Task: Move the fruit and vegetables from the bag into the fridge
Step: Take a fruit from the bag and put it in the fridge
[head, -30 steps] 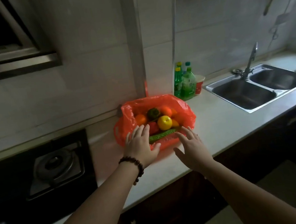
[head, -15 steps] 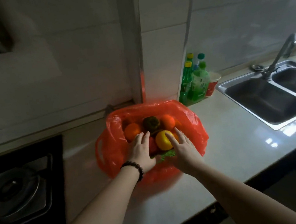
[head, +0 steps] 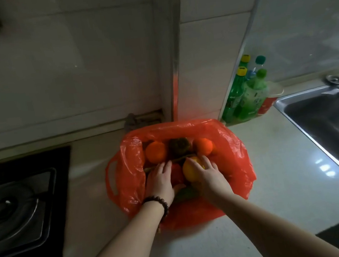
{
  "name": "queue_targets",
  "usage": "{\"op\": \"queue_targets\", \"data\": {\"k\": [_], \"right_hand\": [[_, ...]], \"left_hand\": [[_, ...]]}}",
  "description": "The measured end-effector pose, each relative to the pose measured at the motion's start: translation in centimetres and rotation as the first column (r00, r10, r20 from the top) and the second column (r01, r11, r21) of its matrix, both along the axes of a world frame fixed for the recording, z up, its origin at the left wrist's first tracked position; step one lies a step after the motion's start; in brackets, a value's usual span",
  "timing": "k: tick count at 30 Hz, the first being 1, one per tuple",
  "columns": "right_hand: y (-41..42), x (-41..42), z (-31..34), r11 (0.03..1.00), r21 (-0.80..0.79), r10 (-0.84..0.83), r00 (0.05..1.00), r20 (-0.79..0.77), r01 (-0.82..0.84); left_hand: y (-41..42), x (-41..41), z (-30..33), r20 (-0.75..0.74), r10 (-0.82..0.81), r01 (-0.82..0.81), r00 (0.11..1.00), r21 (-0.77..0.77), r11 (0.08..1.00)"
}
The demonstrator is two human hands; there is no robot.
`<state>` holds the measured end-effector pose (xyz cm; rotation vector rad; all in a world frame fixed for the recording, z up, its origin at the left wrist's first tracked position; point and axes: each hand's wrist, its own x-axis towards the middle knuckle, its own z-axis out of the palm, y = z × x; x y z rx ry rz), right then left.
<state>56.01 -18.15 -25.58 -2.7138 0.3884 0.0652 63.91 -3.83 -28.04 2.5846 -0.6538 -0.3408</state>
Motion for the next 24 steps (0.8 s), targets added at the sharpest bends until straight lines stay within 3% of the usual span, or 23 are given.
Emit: {"op": "queue_targets", "data": {"k": [7, 12, 17, 24], "right_hand": [[-1.5, -0.3, 1.5, 0.997, 0.018, 0.078, 0.995, 0.064, -0.079], [-2.2, -0.5, 5.4, 0.99, 0.083, 0.093, 0.974, 0.209, -0.112], [-2.3, -1.2, 9.3, 0.965, 0.205, 0.077, 0.923, 0.377, -0.164], [2.4, -2.1, 12.2, 0.888, 0.257, 0.232, 0.853, 0.467, -0.382]], "left_hand": [[-0.2, -1.1, 2.3, 0.001, 0.137, -0.136, 0.991, -0.103, 0.985], [-0.2, -2.5, 6.6, 0.125, 0.266, -0.236, 0.956, -0.212, 0.948], [0.2, -4.9, 11.1, 0.257, 0.416, -0.322, 0.872, -0.338, 0.884], [5.9, -10.0, 13.8, 0.333, 0.636, -0.53, 0.697, -0.357, 0.769]]}}
